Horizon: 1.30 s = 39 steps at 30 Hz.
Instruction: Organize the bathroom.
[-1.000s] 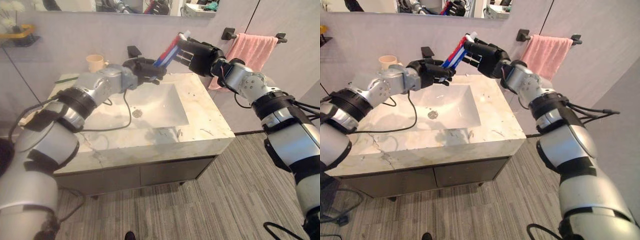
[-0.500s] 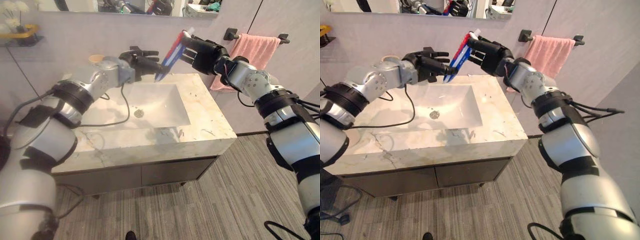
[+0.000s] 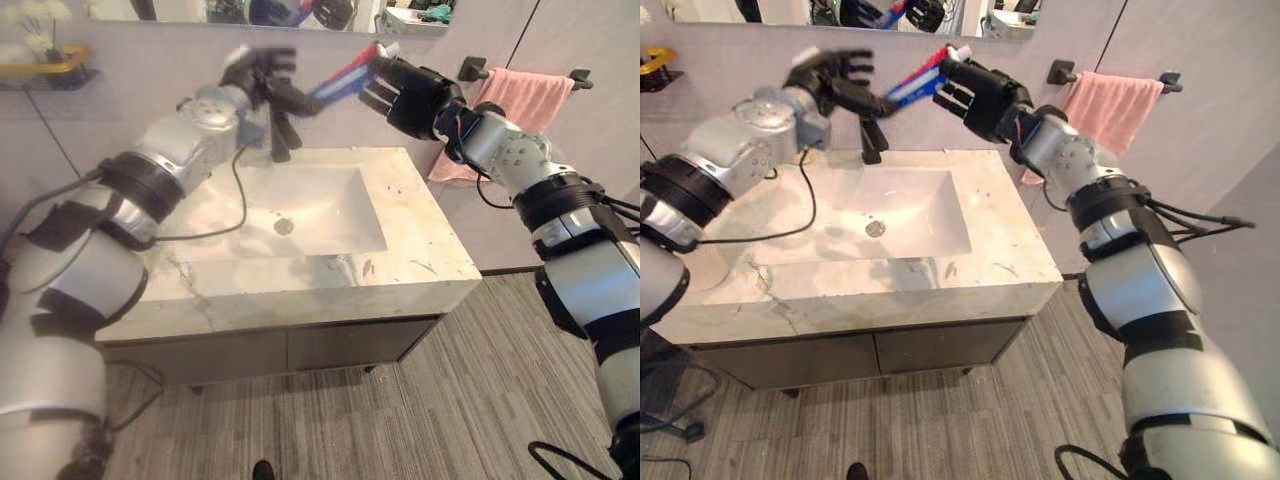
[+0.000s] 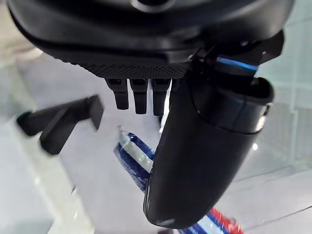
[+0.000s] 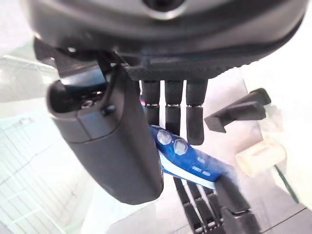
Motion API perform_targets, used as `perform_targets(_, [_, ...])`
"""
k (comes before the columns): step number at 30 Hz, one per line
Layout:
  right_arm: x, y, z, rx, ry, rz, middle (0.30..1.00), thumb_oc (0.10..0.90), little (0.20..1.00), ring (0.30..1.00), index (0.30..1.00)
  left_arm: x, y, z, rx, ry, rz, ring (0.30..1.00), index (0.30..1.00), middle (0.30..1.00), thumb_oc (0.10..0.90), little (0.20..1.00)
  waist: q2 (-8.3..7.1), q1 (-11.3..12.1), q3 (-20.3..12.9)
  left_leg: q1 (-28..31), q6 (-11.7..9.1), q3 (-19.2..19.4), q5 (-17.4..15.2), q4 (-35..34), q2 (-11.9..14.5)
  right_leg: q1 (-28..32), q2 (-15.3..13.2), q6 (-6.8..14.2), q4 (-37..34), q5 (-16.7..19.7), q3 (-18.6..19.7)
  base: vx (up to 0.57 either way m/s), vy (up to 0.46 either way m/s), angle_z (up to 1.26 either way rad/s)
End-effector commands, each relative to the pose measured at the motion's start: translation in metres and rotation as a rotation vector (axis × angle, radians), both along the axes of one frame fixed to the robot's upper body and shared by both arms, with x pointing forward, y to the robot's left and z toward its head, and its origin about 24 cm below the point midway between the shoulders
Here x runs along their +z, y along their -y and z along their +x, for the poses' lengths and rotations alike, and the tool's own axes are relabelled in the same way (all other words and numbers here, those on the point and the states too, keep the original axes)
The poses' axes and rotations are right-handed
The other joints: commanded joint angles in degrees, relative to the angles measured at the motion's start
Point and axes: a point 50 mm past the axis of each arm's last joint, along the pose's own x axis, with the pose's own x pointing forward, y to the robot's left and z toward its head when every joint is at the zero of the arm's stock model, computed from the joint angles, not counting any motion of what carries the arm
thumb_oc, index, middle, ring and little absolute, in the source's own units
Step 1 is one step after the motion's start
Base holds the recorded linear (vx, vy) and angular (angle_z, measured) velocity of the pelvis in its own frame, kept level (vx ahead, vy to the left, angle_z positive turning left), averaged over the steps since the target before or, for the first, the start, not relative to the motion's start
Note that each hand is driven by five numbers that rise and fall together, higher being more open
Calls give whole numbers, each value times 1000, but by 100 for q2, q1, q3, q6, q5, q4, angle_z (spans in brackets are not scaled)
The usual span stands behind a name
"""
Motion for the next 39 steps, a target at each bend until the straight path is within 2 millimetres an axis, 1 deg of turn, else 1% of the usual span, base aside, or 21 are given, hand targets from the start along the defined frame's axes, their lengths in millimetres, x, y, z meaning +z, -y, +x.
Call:
perform_targets(1, [39,54,-18,-139,132,-4,333,422,333,333,333,122,-116,-82,548,633,-174,900,900,900,800,900,235,312,-1096,404,-229,-512,-745,132,-17,-457,115,257,741,-414,1,-18,-43,13])
perform_targets(3, [36,59,-19,-153,129,0,335,424,335,335,335,123,-126,-88,585,654,-180,900,900,900,800,900,235,335,-1093,406,-229,-532,-746,136,-14,-460,121,242,752,-427,-1,-14,-36,9])
perform_targets(4, [34,64,-21,-171,129,6,338,425,338,338,338,121,-139,-96,630,681,-178,900,900,900,800,900,227,363,-1070,407,-232,-549,-747,143,-3,-465,125,226,764,-438,2,-12,-30,11])
perform_targets(6, [32,65,-22,-177,127,7,335,424,335,335,335,119,-143,-98,648,692,-177,900,900,900,800,900,230,372,-1069,411,-231,-556,-747,144,0,-462,128,219,767,-442,3,-12,-28,16])
perform_targets(11, [14,93,-31,-241,124,36,335,424,335,335,335,91,-191,-124,798,756,-212,900,900,900,800,900,153,491,-972,415,-229,-623,-718,161,43,-457,163,152,752,-429,25,-23,-47,33])
perform_targets(12, [13,93,-31,-241,121,32,335,424,335,335,335,88,-192,-124,801,753,-213,900,900,900,800,900,165,491,-995,440,-236,-634,-751,147,44,-436,165,158,747,-465,35,-21,-40,21])
perform_targets(16, [0,106,-38,-286,128,47,338,425,338,338,338,55,-223,-138,905,737,-280,900,900,900,800,900,104,588,-913,432,-230,-686,-716,147,67,-439,190,118,724,-443,46,-38,-42,13])
perform_targets(17, [-3,111,-43,-301,132,53,338,425,338,338,338,33,-238,-144,948,712,-312,900,900,900,800,900,84,634,-894,434,-225,-719,-708,132,74,-438,204,104,704,-438,52,-67,-39,3])
perform_targets(18, [-4,112,-45,-305,133,54,338,425,338,338,338,26,-243,-147,964,704,-328,900,900,900,800,900,86,645,-888,438,-224,-723,-705,127,77,-434,207,101,699,-439,53,-36,-35,4])
perform_targets(21, [-11,115,-52,-329,144,59,338,425,338,338,338,-21,-268,-160,1039,631,-414,900,900,900,800,900,81,710,-860,474,-222,-771,-722,89,88,-408,228,82,681,-483,71,-21,-25,3])
perform_targets(22, [-13,117,-56,-339,157,65,338,425,338,338,338,-50,-279,-168,1080,571,-468,900,900,900,800,900,75,744,-815,444,-209,-788,-673,94,92,-427,238,66,674,-443,64,-48,-34,7])
perform_targets(24, [-14,117,-60,-350,166,63,335,424,335,335,335,-77,-288,-177,1120,517,-512,900,900,900,800,900,72,765,-810,474,-214,-811,-698,64,101,-402,252,64,662,-483,74,-46,-31,9])
perform_targets(25, [-12,117,-64,-359,179,70,331,420,331,331,331,-103,-295,-184,1170,436,-525,900,900,900,800,900,57,797,-776,445,-203,-825,-647,63,103,-416,264,49,654,-447,64,-8,-33,8])
perform_targets(26, [-12,115,-64,-358,179,69,331,420,331,331,331,-112,-297,-187,1184,417,-527,900,900,900,800,900,57,791,-786,483,-210,-838,-688,40,106,-386,270,54,648,-493,71,-68,-21,4])
perform_targets(27, [-10,114,-66,-365,186,70,326,417,326,326,326,-128,-299,-190,1202,377,-543,900,900,900,800,900,44,819,-757,453,-201,-841,-643,51,104,-405,271,45,647,-452,50,-35,-17,3])
perform_targets(29, [-4,111,-70,-378,202,64,302,402,302,302,302,-174,-303,-204,1261,245,-548,900,900,900,800,900,21,866,-743,465,-202,-882,-665,30,99,-385,287,46,635,-489,55,-35,-19,2])
perform_targets(30, [-2,110,-71,-379,207,65,300,400,300,300,300,-183,-304,-207,1279,214,-549,900,900,900,800,900,16,876,-732,464,-200,-887,-663,30,98,-383,289,47,634,-488,52,0,0,0])
perform_targets(34, [18,102,-73,-392,246,57,300,400,300,300,300,-272,-304,-239,1379,-80,-577,900,900,900,800,900,-35,971,-688,421,-185,-924,-618,34,80,-387,310,67,621,-451,24,-60,-6,9])
perform_targets(36, [23,99,-72,-393,259,51,300,400,300,300,300,-294,-301,-245,1379,-178,-597,900,900,900,800,900,-38,987,-677,406,-180,-931,-604,33,73,-395,316,76,620,-433,19,-47,-4,6])
perform_targets(38, [29,94,-71,-394,285,35,300,400,300,300,300,-331,-292,-259,1444,-393,-508,900,900,900,800,900,-42,1000,-652,382,-174,-931,-579,37,63,-415,320,102,621,-395,10,-53,-4,5])
perform_targets(39, [30,93,-71,-394,289,32,300,400,300,300,300,-335,-291,-260,1446,-417,-505,900,900,900,800,900,-39,1002,-646,378,-174,-930,-578,37,63,-418,320,107,622,-390,8,-43,0,2])
